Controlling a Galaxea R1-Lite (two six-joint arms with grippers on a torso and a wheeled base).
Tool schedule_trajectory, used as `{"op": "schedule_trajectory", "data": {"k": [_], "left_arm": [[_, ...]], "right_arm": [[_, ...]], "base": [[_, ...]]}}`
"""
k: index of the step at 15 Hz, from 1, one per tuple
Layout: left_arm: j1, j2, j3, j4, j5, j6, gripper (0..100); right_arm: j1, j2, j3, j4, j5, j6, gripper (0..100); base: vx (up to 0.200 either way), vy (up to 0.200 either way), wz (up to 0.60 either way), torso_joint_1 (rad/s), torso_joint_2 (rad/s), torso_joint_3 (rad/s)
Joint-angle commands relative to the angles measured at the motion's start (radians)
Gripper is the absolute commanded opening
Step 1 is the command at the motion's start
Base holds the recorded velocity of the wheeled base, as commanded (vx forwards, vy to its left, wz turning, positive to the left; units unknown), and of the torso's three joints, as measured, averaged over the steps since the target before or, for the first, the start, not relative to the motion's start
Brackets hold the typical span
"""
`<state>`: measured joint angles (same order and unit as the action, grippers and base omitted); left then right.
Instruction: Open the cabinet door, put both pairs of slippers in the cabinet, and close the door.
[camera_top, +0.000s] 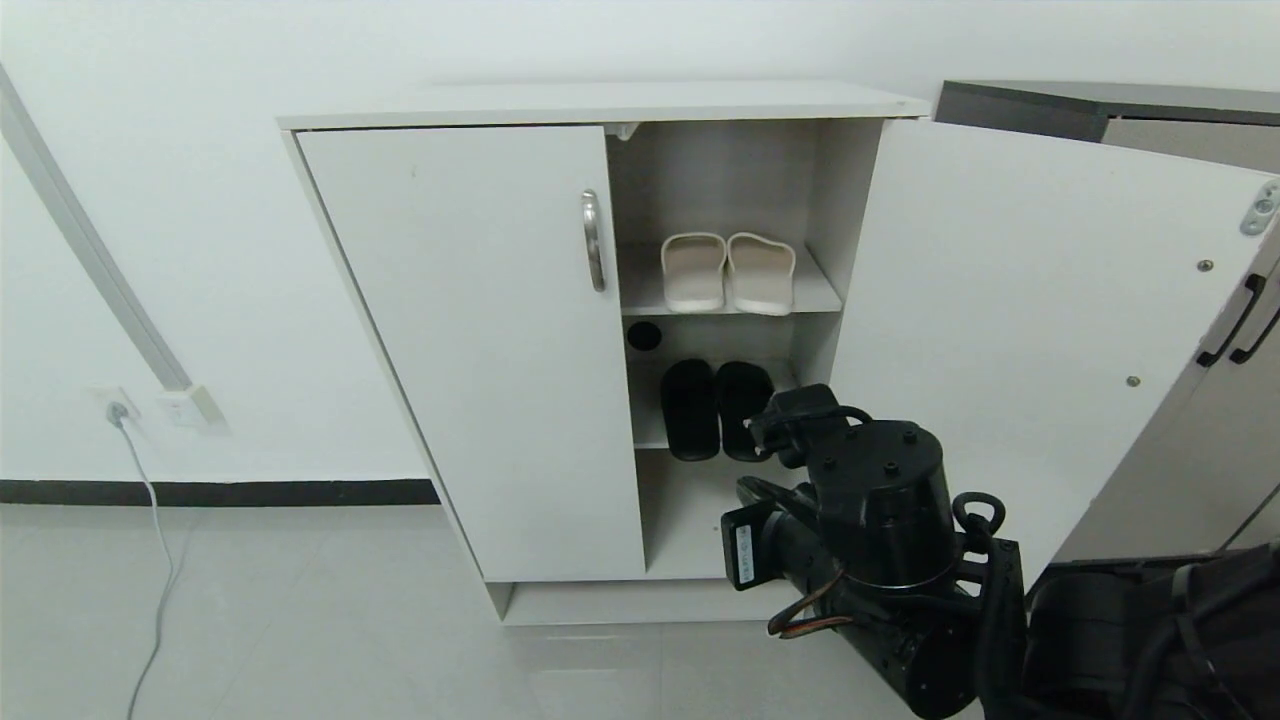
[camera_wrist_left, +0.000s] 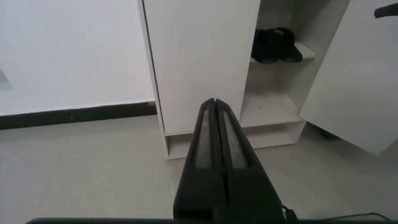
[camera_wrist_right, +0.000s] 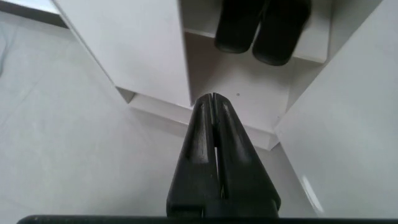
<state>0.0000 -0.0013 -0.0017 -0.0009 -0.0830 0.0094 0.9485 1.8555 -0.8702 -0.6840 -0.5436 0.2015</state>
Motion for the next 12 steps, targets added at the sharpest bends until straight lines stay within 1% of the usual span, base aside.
{"op": "schedule_trajectory", "data": {"k": [1,12], "left_arm": [[0.000,0.001,0.000,-0.001,0.000,0.000,0],[0.000,0.001,-0.001,0.001,0.000,0.000,0]], "right_arm": [[-0.002,0.002,0.005,0.000,-0.001,-0.001,0],[-0.002,0.002,0.023,0.000,-0.001,-0.001,0]], "base": [[0.000,0.000,0.00,0.000,0.00,0.000],[0.000,0.000,0.00,0.000,-0.01,-0.006]]}}
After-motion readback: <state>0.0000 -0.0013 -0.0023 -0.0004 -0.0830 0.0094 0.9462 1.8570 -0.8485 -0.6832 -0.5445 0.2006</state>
